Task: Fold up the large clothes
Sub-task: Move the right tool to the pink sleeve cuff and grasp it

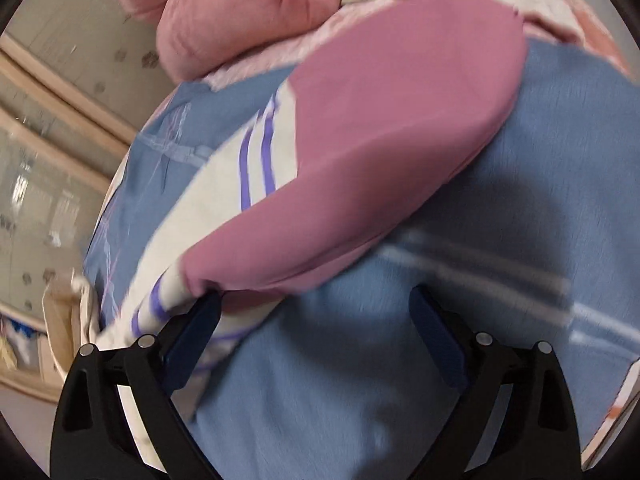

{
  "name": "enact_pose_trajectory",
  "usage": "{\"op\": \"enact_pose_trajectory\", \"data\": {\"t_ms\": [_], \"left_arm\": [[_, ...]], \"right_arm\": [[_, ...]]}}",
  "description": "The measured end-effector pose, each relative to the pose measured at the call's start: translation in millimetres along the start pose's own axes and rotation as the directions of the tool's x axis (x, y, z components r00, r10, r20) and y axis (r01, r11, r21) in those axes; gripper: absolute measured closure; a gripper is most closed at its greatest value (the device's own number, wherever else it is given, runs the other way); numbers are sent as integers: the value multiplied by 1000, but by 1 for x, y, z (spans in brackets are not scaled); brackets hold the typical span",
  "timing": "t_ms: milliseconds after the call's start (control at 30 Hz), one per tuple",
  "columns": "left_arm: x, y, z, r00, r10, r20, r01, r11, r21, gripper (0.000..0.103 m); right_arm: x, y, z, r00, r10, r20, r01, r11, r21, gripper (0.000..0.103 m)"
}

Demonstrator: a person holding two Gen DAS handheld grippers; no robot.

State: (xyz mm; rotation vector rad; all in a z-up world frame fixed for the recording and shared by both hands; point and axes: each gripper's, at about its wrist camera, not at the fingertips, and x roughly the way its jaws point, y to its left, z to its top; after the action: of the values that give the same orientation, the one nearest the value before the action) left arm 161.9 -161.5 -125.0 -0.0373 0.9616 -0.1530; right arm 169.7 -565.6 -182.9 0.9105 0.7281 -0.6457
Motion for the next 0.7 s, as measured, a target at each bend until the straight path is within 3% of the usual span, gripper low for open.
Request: {"op": "enact_pose_trajectory", "data": {"t_ms": [67,133,267,367,433,533,700], "left_arm": [[0,-11,-2,1000,28,14,-28,999,42,2],[1,-16,-2,999,34,18,-35,998,59,2],[13,-19,-2,999,36,2,-36,999,38,2],[30,-19,-3,998,-2,-59,1,1000,-7,2],[39,-22,-3,996,-18,-87,17,1000,-13,2],[39,-31,-4,998,12,-64,-10,999,38,2],[40,-29,-5,998,16,-56,-13,999,48,2]], "right_arm": [[0,6,13,998,-36,43,37,999,-29,8],[7,4,19,999,-45,21,45,998,-34,8],[-4,-24,12,1000,8,1,-8,990,142,8],[-33,-40,-5,994,-59,94,35,970,239,7],[-29,-42,-2,995,-60,85,39,971,234,6],[-11,-51,7,999,-51,19,45,970,239,5],[-6,-45,17,1000,-18,18,14,980,201,2]]}}
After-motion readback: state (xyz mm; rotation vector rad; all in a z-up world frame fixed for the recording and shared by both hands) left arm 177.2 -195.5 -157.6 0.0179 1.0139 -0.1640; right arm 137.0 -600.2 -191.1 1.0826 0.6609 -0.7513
